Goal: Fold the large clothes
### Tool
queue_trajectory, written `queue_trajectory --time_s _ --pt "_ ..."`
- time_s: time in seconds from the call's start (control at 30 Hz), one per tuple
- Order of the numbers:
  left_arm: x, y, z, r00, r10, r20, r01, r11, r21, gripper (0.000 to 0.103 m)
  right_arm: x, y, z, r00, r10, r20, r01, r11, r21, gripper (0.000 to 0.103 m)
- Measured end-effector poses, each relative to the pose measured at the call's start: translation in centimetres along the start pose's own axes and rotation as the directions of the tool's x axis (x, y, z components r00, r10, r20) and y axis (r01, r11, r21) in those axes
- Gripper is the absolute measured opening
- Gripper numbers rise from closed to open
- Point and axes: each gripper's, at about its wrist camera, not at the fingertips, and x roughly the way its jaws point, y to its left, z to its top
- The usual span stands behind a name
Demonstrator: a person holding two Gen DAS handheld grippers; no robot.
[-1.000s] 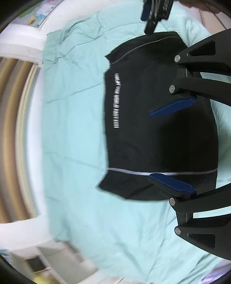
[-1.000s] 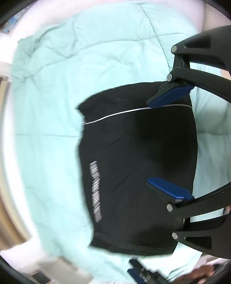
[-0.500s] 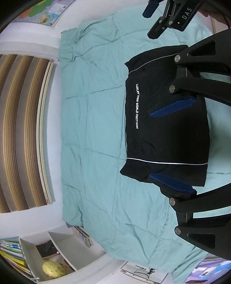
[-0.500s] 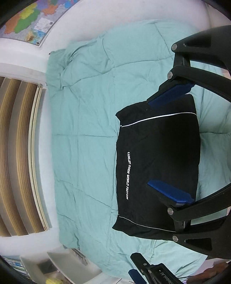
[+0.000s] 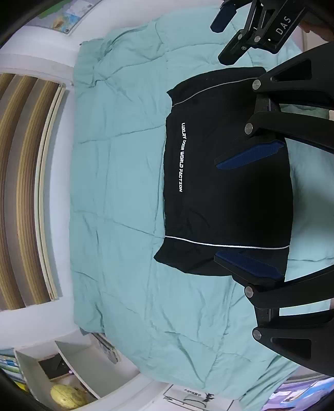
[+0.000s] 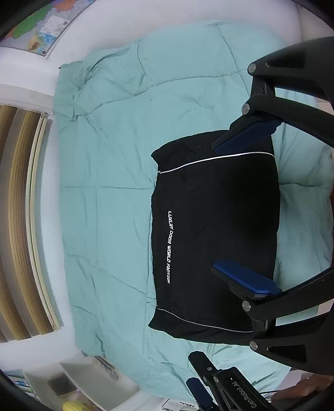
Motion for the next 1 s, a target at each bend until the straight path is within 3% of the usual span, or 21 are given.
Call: queue_trajectory --time_s 1.0 --pt "1.9 0.6 -0.6 0.997 0.059 -0.051 -0.058 0.998 0.006 0.068 1.9 0.8 -0.1 0.996 0.067 -0.054 -0.065 0.997 0.033 0.086"
